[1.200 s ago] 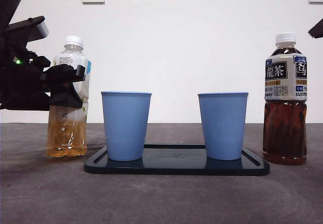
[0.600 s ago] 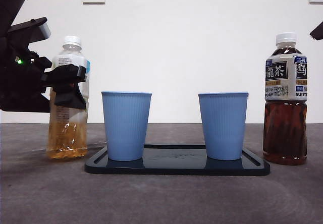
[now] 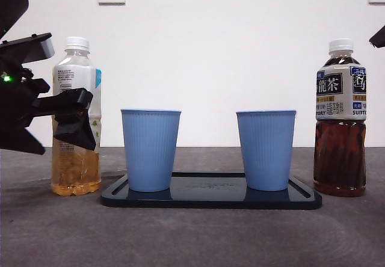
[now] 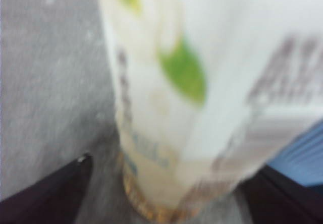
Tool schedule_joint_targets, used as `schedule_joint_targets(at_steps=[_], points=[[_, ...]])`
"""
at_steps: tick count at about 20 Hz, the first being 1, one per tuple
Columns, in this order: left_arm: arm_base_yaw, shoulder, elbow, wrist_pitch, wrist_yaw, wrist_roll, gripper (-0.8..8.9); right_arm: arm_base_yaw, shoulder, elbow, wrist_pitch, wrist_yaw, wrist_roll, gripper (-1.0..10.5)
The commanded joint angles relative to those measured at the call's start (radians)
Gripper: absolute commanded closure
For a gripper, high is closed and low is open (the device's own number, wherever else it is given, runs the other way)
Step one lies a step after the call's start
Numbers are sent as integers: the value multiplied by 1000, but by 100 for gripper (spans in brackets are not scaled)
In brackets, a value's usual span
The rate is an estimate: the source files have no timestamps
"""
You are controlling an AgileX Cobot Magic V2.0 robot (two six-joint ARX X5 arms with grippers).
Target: Pour the drink into the cup
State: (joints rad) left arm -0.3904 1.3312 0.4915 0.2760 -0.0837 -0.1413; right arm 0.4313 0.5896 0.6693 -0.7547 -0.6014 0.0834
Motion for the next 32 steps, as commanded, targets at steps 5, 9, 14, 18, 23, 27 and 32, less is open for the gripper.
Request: schedule_joint_targets(at_steps=[5, 9, 14, 18, 23, 27, 32], points=[[-3, -162, 3, -215, -3, -5, 272, 6, 3, 16, 26, 112, -10, 471], [-18, -344, 3, -399, 7, -19, 282, 6, 4, 16, 73, 243, -9, 471], [-39, -558, 3, -605, 76, -112, 292, 6, 28, 16, 141, 291, -9, 475], [-44, -687, 4, -690, 214, -141, 551, 6, 88, 15, 141, 288, -9, 606], [-44, -771, 4, -734, 261, -140, 806, 6, 170, 15, 141, 289, -14, 939], [-44, -790, 4, -733, 261, -140, 806, 6, 216, 15, 156, 294, -15, 938], [-44, -790, 4, -724, 261, -140, 806, 5, 219, 15, 156, 288, -6, 938]])
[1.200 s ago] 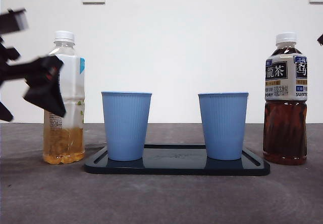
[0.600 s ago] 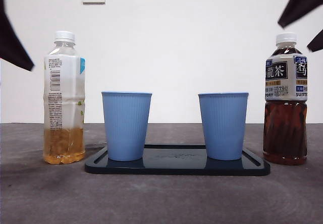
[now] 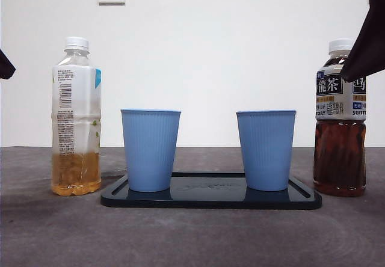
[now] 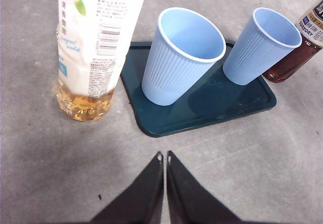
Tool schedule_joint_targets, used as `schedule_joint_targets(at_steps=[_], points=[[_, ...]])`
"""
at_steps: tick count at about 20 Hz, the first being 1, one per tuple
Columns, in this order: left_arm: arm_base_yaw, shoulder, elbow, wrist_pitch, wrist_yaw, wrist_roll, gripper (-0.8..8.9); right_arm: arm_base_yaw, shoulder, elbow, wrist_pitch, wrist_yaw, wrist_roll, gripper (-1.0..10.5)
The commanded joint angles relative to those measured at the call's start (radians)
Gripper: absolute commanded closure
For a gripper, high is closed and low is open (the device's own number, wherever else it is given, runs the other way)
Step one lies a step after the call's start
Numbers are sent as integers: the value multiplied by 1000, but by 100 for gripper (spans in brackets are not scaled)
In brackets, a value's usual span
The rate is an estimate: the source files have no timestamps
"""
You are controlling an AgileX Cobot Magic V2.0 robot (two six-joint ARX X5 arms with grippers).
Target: Pour the drink into the cup
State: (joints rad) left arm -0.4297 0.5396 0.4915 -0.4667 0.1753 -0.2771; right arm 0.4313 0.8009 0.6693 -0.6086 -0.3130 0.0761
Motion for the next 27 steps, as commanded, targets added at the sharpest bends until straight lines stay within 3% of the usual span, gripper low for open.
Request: schedule_joint_targets(at_steps=[1, 9, 12, 16, 21, 27], points=[[-5, 1, 4, 18, 2, -4, 806, 6, 8, 15, 10, 0, 2, 938], [-5, -2, 4, 17, 2, 5, 806, 6, 8, 15, 10, 0, 2, 938], [54, -80, 0, 60, -29, 248, 806, 6, 8, 15, 10, 0, 2, 938], [225, -227, -90, 261, -113, 372, 806, 6, 8, 15, 10, 0, 2, 938], [361, -409, -309, 352, -169, 373, 806, 6, 8, 15, 10, 0, 2, 938], [403, -495, -454, 348, -169, 370, 806, 6, 8, 15, 10, 0, 2, 938]])
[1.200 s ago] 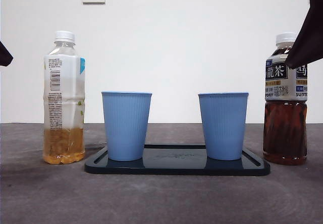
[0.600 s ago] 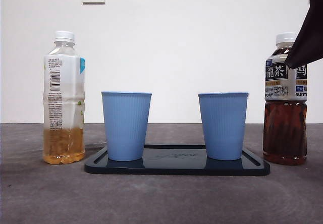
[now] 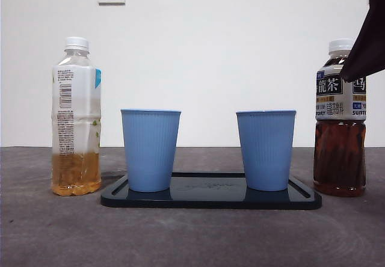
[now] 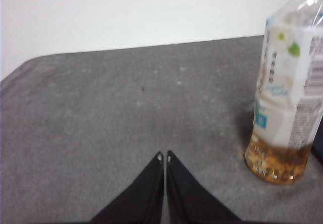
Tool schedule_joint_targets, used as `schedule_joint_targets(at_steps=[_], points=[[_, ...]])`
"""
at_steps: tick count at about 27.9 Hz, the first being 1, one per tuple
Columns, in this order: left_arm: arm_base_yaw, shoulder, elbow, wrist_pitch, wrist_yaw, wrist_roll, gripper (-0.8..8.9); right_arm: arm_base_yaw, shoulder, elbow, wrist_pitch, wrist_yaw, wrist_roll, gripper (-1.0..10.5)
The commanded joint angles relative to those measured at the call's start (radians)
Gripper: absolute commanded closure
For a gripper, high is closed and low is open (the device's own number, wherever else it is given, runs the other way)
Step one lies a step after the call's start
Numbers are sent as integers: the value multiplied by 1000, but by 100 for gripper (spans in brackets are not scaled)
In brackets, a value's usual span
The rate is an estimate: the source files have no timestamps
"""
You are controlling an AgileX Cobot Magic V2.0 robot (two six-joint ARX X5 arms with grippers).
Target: Pour the drink into the cup
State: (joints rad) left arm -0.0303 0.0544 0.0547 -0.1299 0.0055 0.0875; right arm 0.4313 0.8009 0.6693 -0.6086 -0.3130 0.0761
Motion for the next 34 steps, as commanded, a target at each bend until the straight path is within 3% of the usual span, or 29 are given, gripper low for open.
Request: schedule_joint_targets(at_steps=[1, 5, 22, 25, 28, 34], points=[[4, -18, -31, 10, 1, 5, 806, 6, 8, 15, 10, 0, 2, 938], [4, -52, -43, -60, -6, 17, 806, 6, 8, 15, 10, 0, 2, 938], [4, -51, -43, -59, -8, 16, 806, 6, 8, 15, 10, 0, 2, 938], [4, -51, -43, -59, -8, 16, 806, 6, -5, 15, 10, 0, -25, 938], [4, -51, -43, -58, -8, 16, 806, -45, -77, 14, 68, 35, -96, 938], [4, -51, -43, -58, -7, 16, 806, -303, -338, -161, 427, 30, -95, 938]])
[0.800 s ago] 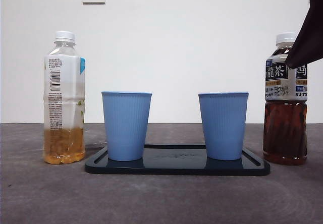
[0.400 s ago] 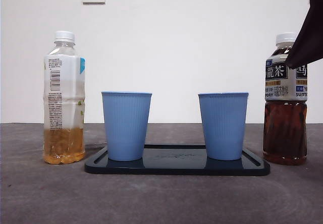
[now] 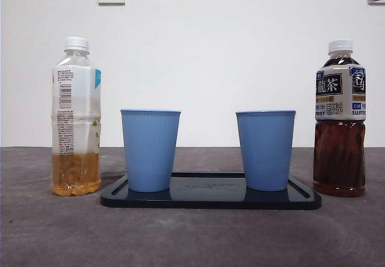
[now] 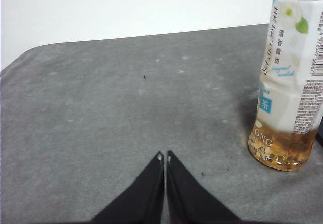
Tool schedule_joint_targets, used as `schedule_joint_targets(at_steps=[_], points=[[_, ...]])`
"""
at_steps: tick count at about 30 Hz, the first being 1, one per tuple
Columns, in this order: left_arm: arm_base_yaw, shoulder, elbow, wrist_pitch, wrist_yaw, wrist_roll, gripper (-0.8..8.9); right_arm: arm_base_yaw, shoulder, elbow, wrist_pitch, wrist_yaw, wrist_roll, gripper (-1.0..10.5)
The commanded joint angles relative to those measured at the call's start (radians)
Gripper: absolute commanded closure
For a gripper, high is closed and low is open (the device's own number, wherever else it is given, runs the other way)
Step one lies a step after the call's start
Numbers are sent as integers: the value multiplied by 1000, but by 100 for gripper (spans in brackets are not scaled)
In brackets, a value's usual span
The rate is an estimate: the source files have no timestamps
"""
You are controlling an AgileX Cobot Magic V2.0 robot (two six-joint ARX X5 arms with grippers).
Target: Pour the drink into the cup
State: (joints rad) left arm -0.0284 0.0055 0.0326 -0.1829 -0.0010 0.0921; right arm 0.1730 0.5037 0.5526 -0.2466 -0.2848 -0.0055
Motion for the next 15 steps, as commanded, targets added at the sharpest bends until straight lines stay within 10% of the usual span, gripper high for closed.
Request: schedule_joint_targets(at_steps=[1, 15], points=[[2, -2, -21, -5, -1, 11, 806, -80, -86, -89, 109, 2, -13, 938], [2, -2, -21, -5, -1, 11, 806, -231, -424, -461, 269, 150, -13, 938]])
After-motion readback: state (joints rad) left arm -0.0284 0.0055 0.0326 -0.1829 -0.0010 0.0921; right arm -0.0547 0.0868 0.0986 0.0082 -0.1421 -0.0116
